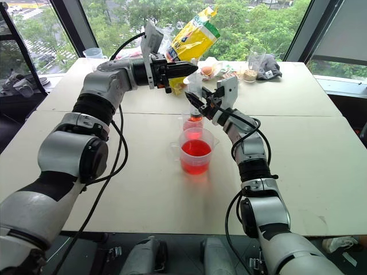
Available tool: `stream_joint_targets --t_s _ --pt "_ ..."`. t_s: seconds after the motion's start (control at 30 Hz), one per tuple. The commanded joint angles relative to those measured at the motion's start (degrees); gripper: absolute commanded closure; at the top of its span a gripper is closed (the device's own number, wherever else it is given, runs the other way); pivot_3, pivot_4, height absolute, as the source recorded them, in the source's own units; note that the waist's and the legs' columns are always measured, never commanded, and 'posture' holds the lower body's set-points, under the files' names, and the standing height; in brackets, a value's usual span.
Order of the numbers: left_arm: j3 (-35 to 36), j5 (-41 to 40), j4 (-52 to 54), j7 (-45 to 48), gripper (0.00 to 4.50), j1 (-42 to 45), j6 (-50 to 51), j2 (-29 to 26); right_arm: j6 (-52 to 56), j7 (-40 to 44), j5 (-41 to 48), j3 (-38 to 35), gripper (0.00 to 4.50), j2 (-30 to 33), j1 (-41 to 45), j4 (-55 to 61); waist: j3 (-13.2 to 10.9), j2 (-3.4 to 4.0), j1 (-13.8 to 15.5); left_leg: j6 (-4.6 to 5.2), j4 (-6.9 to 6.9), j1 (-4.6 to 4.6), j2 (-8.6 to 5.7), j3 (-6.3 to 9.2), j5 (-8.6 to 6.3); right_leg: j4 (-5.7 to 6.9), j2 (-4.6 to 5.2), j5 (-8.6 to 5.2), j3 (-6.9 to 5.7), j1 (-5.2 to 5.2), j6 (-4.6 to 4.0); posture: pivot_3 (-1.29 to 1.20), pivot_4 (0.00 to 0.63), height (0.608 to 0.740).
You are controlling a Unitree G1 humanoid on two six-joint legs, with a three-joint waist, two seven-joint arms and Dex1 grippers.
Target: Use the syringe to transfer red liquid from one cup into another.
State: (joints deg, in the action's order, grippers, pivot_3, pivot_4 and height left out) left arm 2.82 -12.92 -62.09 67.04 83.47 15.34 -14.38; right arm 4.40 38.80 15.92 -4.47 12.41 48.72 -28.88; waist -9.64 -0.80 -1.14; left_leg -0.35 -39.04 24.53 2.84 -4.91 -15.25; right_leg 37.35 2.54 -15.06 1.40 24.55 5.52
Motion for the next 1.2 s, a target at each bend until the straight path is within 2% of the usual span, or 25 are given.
stream_joint_targets --t_s 0.03,0.53,0.77,0.87,0.97,1.1,1.2 --pt "-2.3 2.1 0.9 1.7 4.45 -2.1 0.4 1.1 -0.7 -0.9 1.6 -1.5 3.09 0.9 2.9 6.8 0.0 0.00 0.0 0.00 0.00 0.00 0.00 0.00 0.00 0.00 0.00 0.00 0.00 0.00 0.00 0.00 0.150 0.740" --pt "-4.0 2.5 5.9 3.5 4.45 -7.2 3.4 0.6 0.8 -1.5 2.8 -3.0 3.09 1.8 5.9 8.4 0.0 0.00 0.0 0.00 0.00 0.00 0.00 0.00 0.00 0.00 0.00 0.00 0.00 0.00 0.00 0.00 0.150 0.740" --pt "-1.6 -0.4 9.1 4.6 4.45 -6.3 6.1 -0.6 1.6 -1.1 2.7 -1.7 3.09 1.2 3.6 9.7 0.0 0.00 0.0 0.00 0.00 0.00 0.00 0.00 0.00 0.00 0.00 0.00 0.00 0.00 0.00 0.00 0.150 0.740" --pt "-0.8 -1.2 9.8 4.2 3.52 -6.3 6.5 -1.3 2.1 -1.1 2.7 -1.6 3.09 1.0 3.0 10.3 0.0 0.00 0.0 0.00 0.00 0.00 0.00 0.01 0.00 0.01 0.00 0.00 0.00 0.00 0.00 0.00 0.150 0.740" --pt "-0.2 -1.3 10.0 3.2 2.06 -6.6 6.4 -2.3 2.6 -1.2 2.7 -1.3 3.09 0.8 2.6 10.8 0.0 0.00 0.0 0.00 -0.01 0.00 0.00 0.00 0.00 0.01 0.01 0.00 0.00 0.00 0.00 0.00 0.150 0.740" --pt "1.4 -2.3 14.6 3.4 0.02 -8.6 5.4 -6.6 3.4 -1.4 2.8 -1.0 3.09 0.5 1.8 12.1 0.0 0.03 -0.4 0.00 0.02 -0.02 0.01 0.02 0.00 0.04 0.00 0.00 0.02 0.03 0.00 0.00 0.150 0.740" --pt "2.7 -3.5 17.7 3.6 0.02 -10.0 6.7 -10.2 4.1 -1.7 3.1 -0.9 3.09 0.5 1.2 13.3 0.0 0.02 -0.9 -0.01 0.04 -0.01 0.04 0.09 0.01 0.09 -0.04 0.00 0.00 0.05 0.00 0.00 0.150 0.740"
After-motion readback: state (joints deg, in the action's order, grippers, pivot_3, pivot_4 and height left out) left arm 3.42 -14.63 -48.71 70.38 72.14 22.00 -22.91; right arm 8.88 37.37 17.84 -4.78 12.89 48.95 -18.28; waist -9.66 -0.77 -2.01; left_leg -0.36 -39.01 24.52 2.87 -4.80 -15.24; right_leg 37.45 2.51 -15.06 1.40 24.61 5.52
